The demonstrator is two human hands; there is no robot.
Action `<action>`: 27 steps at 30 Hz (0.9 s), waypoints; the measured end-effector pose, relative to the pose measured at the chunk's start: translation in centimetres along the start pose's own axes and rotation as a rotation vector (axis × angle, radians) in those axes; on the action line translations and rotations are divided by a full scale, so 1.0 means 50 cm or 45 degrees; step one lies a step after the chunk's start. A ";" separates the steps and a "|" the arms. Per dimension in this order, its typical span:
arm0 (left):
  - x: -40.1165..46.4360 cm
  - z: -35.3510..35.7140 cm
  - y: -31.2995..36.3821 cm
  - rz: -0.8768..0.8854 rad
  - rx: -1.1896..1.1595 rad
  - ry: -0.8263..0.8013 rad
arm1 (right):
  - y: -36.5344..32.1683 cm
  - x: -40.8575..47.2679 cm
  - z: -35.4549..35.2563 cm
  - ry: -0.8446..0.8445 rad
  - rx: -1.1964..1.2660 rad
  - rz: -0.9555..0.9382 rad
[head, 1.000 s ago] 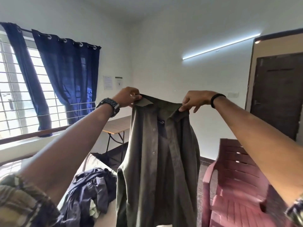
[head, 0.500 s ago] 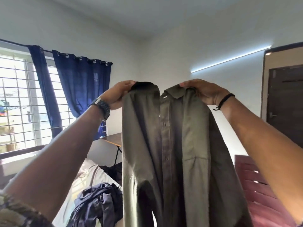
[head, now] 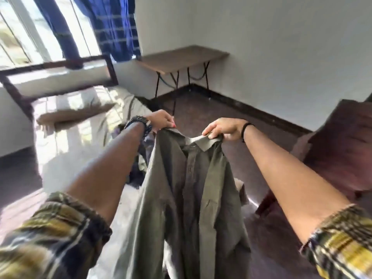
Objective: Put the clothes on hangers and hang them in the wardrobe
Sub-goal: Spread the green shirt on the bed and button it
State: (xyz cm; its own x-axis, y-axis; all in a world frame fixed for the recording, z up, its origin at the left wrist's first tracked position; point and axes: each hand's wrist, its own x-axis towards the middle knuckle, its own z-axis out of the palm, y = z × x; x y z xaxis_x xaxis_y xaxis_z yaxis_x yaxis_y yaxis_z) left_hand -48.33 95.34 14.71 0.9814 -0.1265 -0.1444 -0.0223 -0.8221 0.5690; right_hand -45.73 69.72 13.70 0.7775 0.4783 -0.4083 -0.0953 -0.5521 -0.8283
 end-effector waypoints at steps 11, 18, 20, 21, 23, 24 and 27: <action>0.439 0.233 -0.386 -0.312 -0.126 0.091 | 0.256 0.595 0.061 0.527 -0.320 0.212; 0.686 0.371 -0.501 -0.279 -0.100 0.474 | 0.343 0.837 0.023 1.088 -0.371 0.080; 0.717 0.412 -0.527 -0.263 0.130 0.456 | 0.375 0.879 0.028 1.025 -0.434 0.063; 0.725 0.438 -0.543 -0.257 0.272 0.426 | 0.400 0.899 0.037 0.902 -0.487 0.092; 0.705 0.487 -0.558 -0.164 0.427 0.406 | 0.447 0.911 0.068 0.568 -0.563 0.176; 0.686 0.520 -0.559 -0.069 0.399 0.403 | 0.472 0.905 0.088 0.485 -0.569 0.192; 0.611 0.616 -0.549 0.025 0.067 0.309 | 0.526 0.865 0.146 0.661 -0.498 0.105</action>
State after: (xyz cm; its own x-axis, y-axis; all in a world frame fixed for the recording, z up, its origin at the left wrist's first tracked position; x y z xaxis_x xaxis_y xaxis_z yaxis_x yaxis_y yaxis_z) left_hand -23.63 96.92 -30.24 0.9976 -0.0110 0.0689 -0.0457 -0.8494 0.5258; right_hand -19.17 80.88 -28.54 0.9857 0.0857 -0.1452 -0.0107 -0.8273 -0.5616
